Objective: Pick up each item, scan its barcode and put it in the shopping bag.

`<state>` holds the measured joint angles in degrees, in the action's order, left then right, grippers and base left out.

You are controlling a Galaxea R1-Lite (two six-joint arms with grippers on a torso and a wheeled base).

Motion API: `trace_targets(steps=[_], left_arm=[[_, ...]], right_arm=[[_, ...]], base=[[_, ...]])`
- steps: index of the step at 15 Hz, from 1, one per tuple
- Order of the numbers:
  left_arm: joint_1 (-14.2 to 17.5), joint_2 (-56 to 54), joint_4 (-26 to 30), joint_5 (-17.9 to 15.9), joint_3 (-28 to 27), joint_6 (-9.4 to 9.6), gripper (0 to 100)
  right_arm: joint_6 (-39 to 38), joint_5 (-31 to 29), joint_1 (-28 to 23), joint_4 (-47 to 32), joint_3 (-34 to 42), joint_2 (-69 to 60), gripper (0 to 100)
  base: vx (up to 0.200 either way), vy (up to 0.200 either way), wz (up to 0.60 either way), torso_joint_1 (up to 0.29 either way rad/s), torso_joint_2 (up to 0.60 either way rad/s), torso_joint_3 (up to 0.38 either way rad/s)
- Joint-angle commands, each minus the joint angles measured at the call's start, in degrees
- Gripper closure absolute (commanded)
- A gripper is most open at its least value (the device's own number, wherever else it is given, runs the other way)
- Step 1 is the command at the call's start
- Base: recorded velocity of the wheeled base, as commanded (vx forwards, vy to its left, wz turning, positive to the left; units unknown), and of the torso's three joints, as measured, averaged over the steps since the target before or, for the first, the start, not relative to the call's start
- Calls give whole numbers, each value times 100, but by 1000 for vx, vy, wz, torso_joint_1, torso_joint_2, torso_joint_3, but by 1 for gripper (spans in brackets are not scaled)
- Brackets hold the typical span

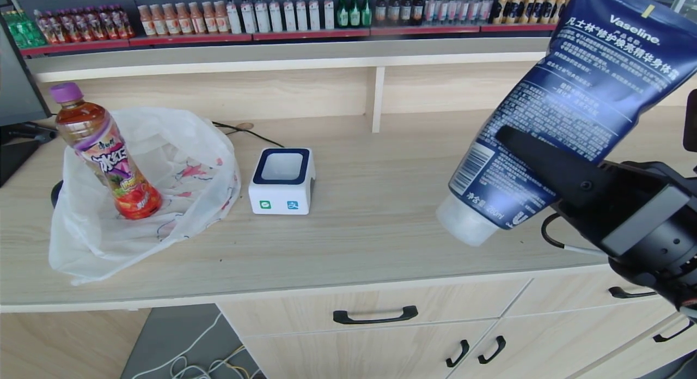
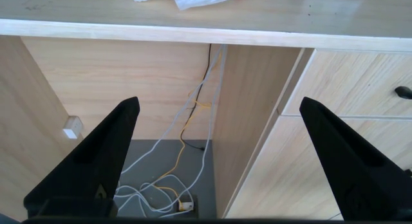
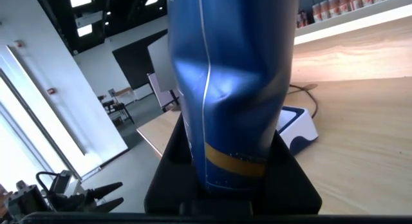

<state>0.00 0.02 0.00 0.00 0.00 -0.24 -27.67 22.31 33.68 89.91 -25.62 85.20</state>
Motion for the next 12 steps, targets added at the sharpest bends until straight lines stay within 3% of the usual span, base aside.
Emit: trace_targets(steps=[1,12], left_arm=[[0,-2,0,0,0,-2,0],[9,-2,0,0,0,-2,0]], right_arm=[[-1,2,7,9,58,-21,100],[34,28,7,9,5,-65,100]], base=[[0,0,0,0,0,0],[0,0,0,0,0,0]])
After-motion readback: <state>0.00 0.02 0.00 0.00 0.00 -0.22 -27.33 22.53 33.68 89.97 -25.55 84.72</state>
